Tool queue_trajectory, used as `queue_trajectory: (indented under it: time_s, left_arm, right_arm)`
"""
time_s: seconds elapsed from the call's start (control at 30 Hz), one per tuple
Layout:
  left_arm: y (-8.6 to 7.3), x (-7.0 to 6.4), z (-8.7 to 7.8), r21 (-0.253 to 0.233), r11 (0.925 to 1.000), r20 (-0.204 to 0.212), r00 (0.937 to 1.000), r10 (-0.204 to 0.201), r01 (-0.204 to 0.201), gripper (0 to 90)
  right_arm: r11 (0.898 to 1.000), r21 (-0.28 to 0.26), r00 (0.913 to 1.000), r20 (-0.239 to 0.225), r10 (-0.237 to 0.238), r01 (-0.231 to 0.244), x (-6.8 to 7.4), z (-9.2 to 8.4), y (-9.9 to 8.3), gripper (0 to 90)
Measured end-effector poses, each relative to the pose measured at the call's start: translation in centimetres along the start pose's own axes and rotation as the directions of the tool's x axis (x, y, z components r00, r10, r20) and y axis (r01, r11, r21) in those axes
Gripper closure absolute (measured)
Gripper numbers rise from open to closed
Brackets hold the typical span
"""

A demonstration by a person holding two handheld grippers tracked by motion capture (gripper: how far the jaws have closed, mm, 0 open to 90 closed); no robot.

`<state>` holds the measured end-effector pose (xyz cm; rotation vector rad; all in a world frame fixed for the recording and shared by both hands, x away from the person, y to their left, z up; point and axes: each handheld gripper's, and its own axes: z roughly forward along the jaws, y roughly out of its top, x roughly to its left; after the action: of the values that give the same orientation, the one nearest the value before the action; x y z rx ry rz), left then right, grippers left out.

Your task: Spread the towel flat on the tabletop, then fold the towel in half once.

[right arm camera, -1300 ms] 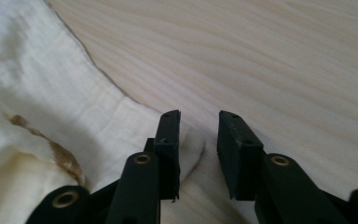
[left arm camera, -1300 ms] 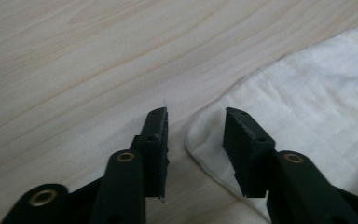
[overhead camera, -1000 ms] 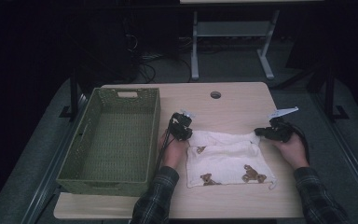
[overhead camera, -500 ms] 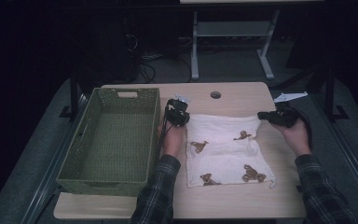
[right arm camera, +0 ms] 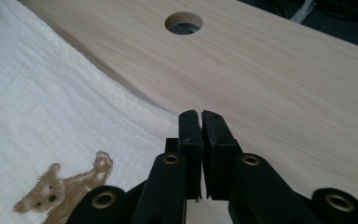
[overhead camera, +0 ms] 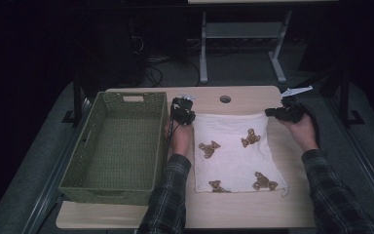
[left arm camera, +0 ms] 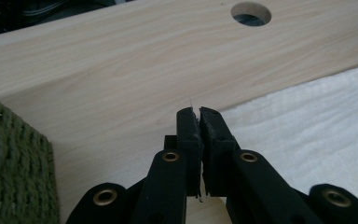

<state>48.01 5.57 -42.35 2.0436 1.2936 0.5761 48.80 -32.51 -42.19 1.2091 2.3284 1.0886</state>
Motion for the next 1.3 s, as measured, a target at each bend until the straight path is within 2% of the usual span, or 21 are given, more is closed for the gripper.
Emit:
queue_trajectory:
  time_s: [0.07, 0.2, 0.43, 0.53, 0.67, 0.77, 0.9, 1.0, 1.13, 1.3]
  left_arm:
    - [-0.1, 0.0, 0.6, 0.021, 0.9998, -0.001, 1.0, -0.007, 0.007, 84.6]
    - [-0.4, 0.1, 1.1, 0.044, 0.999, -0.001, 1.0, -0.008, 0.008, 75.1]
    - [-0.7, 0.2, 2.5, 0.075, 0.997, 0.003, 0.9999, -0.016, 0.016, 65.1]
    - [-0.9, 0.2, 3.1, 0.087, 0.996, 0.005, 0.9997, -0.022, 0.021, 64.4]
    - [-1.3, 0.4, 3.8, 0.11, 0.9936, 0.01, 0.9996, -0.025, 0.024, 64.0]
    - [-1.5, 0.3, 4.1, 0.112, 0.9936, 0.013, 0.9998, -0.016, 0.014, 65.5]
    - [-1.5, 0.3, 4.1, 0.106, 0.9943, 0.031, 0.9994, -0.012, 0.009, 77.9]
    - [-1.5, 0.2, 4.1, 0.104, 0.9946, 0.026, 0.9996, -0.011, 0.008, 86.0]
    - [-1.1, 0.2, 3.4, 0.08, 0.9966, 0.031, 0.9993, -0.022, 0.019, 87.3]
    - [-0.5, 0.1, 2.0, 0.039, 0.9991, 0.029, 0.9994, -0.02, 0.018, 87.4]
  right_arm:
    - [1.0, 0.012, 1.0, -0.002, 0.01, -0.01, -0.2, 0.6, -0.1, 81.3]
    - [0.999, 0.026, 0.9991, -0.012, 0.04, -0.039, -0.3, 1.2, -0.4, 73.6]
    - [0.998, 0.049, 0.999, 0.002, 0.045, -0.045, -0.7, 2.3, -0.6, 70.5]
    - [0.995, 0.08, 0.9983, 0.0, 0.058, -0.058, -0.8, 3.6, -1.0, 70.4]
    - [0.993, 0.106, 0.9983, -0.001, 0.059, -0.058, -0.7, 4.5, -1.2, 71.4]
    - [0.993, 0.113, 0.9989, 0.0, 0.047, -0.046, -0.5, 4.8, -1.3, 74.5]
    - [0.991, 0.13, 0.9991, 0.0, 0.043, -0.043, -0.4, 5.1, -1.6, 84.7]
    - [0.991, 0.13, 0.999, 0.002, 0.045, -0.045, -0.5, 5.0, -1.7, 89.6]
    - [0.991, 0.129, 0.9992, 0.005, 0.041, -0.041, -0.6, 4.6, -1.6, 89.8]
    - [0.995, 0.091, 0.9987, -0.008, 0.05, -0.049, -0.5, 3.4, -1.3, 90.0]
